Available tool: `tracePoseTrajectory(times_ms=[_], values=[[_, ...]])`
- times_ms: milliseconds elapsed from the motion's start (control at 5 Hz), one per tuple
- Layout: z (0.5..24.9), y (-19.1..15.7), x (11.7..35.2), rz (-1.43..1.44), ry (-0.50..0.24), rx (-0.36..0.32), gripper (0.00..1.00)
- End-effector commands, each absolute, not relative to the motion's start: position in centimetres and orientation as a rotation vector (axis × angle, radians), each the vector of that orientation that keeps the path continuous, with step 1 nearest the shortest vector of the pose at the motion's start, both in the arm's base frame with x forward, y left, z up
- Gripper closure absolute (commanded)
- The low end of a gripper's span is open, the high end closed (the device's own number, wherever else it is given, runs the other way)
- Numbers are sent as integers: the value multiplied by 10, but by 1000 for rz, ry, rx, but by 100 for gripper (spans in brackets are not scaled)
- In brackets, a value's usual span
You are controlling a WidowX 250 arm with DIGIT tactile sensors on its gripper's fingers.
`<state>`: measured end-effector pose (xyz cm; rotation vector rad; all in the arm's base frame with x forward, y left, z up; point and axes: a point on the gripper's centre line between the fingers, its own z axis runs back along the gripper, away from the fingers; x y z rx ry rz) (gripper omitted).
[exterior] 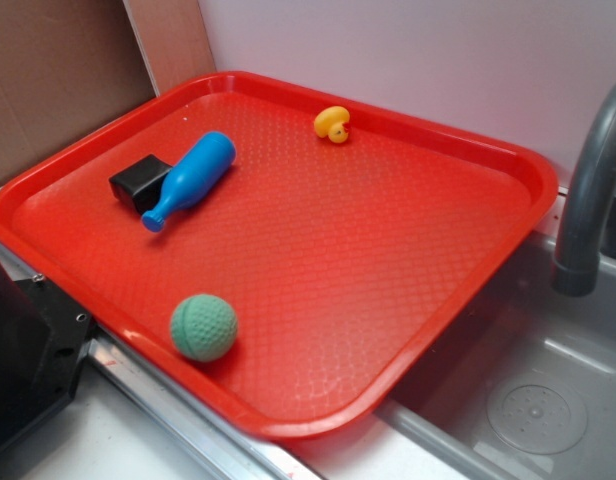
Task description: Grab the green ball.
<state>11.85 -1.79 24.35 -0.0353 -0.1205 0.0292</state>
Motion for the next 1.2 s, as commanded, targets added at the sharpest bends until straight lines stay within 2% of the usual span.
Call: tracePoseTrajectory(times_ms=[0, 200, 400, 600, 800, 1000], values=[[244, -18, 119, 29, -120, -35, 0], [199, -64, 124, -12, -89, -59, 0], [162, -89, 132, -8, -94, -56, 0], [125, -108, 130, -81, -75, -88, 0], [94, -113, 122, -176, -48, -70, 0], [72, -118, 119, -239, -3, -81, 0]])
